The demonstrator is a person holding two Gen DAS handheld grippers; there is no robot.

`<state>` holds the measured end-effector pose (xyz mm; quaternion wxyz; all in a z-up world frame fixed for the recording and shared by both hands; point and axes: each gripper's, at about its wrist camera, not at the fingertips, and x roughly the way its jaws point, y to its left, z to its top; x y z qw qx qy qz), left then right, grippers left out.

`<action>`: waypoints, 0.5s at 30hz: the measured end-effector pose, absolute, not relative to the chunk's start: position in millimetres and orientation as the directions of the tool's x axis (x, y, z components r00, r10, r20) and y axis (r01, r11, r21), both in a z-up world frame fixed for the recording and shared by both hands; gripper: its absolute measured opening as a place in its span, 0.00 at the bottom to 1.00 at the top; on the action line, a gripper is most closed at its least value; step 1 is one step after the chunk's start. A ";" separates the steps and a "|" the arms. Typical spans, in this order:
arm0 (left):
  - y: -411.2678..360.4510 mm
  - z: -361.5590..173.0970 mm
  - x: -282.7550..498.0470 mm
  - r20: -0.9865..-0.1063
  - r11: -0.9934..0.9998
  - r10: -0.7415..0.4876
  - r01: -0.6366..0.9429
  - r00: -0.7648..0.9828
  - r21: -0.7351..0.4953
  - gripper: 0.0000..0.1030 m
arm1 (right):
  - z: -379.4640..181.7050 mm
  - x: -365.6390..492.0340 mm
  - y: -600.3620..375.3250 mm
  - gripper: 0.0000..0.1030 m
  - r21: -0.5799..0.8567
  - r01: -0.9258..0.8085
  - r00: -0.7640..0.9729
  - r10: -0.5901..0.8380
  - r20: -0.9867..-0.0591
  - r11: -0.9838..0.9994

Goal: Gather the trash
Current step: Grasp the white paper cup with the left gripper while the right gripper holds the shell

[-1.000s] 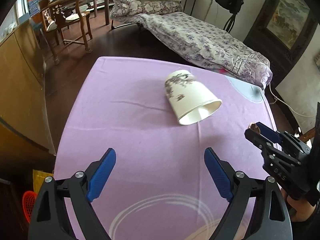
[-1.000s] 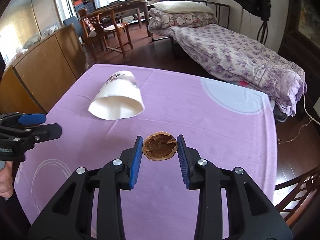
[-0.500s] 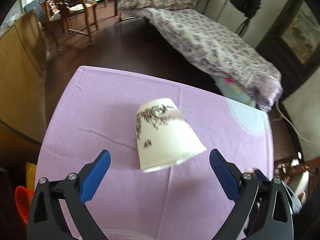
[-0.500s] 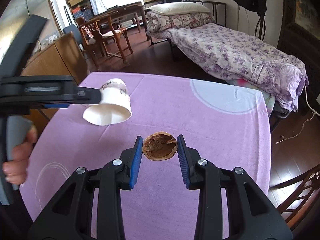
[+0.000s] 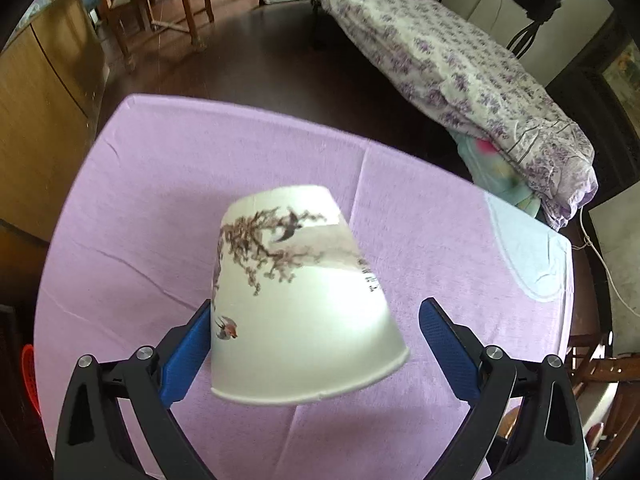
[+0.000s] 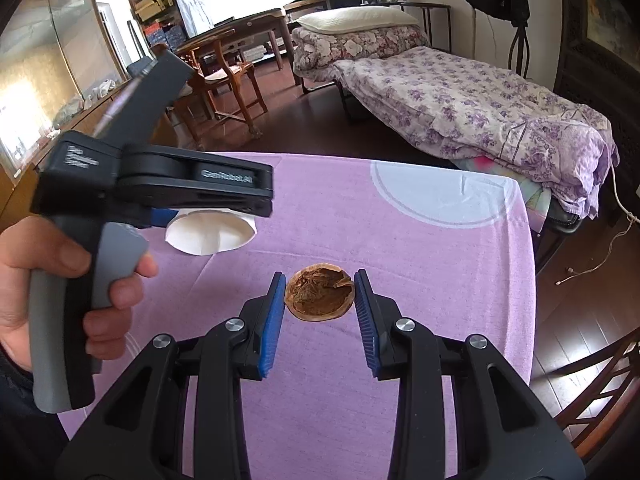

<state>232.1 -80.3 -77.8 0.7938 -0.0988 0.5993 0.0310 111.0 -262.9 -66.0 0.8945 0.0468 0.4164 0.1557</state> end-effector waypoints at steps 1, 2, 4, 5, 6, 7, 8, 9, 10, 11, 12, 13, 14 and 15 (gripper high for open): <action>-78.8 -77.7 231.6 -0.955 0.977 -0.072 -0.172 0.289 -0.126 0.94 | -66.1 111.1 -263.0 0.35 0.217 -0.240 0.604 0.320 -0.730 0.946; -77.6 -76.9 230.6 -0.952 0.977 -0.065 -0.174 0.300 -0.121 0.94 | -66.8 111.5 -262.1 0.35 0.217 -0.241 0.602 0.321 -0.731 0.946; -78.0 -77.0 230.3 -0.951 0.980 -0.045 -0.169 0.307 -0.101 0.93 | -67.2 111.6 -260.2 0.35 0.215 -0.243 0.600 0.321 -0.733 0.946; -78.5 -77.1 230.1 -0.951 0.982 -0.036 -0.166 0.308 -0.091 0.92 | -67.2 111.6 -260.2 0.35 0.215 -0.243 0.600 0.321 -0.733 0.946; -78.8 -77.4 229.0 -0.950 0.985 -0.029 -0.154 0.310 -0.081 0.85 | -67.0 112.5 -260.8 0.35 0.215 -0.244 0.600 0.321 -0.733 0.946; -79.6 -77.4 227.5 -0.949 0.988 -0.023 -0.141 0.313 -0.070 0.83 | -67.0 113.1 -260.0 0.35 0.212 -0.246 0.600 0.320 -0.733 0.946; -80.3 -76.6 226.3 -0.948 0.989 -0.018 -0.133 0.318 -0.063 0.82 | -67.0 113.1 -258.8 0.35 0.208 -0.248 0.600 0.319 -0.734 0.946; -81.1 -75.3 224.1 -0.945 0.991 -0.016 -0.121 0.327 -0.058 0.79 | -66.8 112.7 -257.9 0.35 0.208 -0.249 0.600 0.319 -0.734 0.946; -81.4 -73.6 222.2 -0.942 0.992 -0.019 -0.113 0.336 -0.060 0.79 | -66.4 112.3 -256.9 0.35 0.208 -0.250 0.600 0.320 -0.733 0.946; -82.4 -72.2 220.3 -0.940 0.993 -0.020 -0.104 0.340 -0.059 0.78 | -65.8 111.6 -255.7 0.35 0.206 -0.252 0.600 0.319 -0.734 0.946; -83.4 -70.6 217.8 -0.939 0.994 -0.020 -0.091 0.342 -0.055 0.78 | -65.4 111.0 -254.2 0.35 0.203 -0.254 0.600 0.318 -0.734 0.946; -84.4 -69.5 215.8 -0.939 0.995 -0.021 -0.080 0.345 -0.052 0.78 | -65.2 110.5 -253.4 0.35 0.200 -0.256 0.599 0.318 -0.735 0.946; -84.7 -66.9 211.1 -0.937 0.997 -0.022 -0.065 0.349 -0.048 0.78 | -64.8 109.5 -251.5 0.35 0.195 -0.260 0.598 0.316 -0.736 0.946; -85.7 -65.6 208.6 -0.935 0.997 -0.021 -0.058 0.353 -0.044 0.78 | -64.5 108.5 -250.4 0.35 0.191 -0.261 0.598 0.313 -0.738 0.946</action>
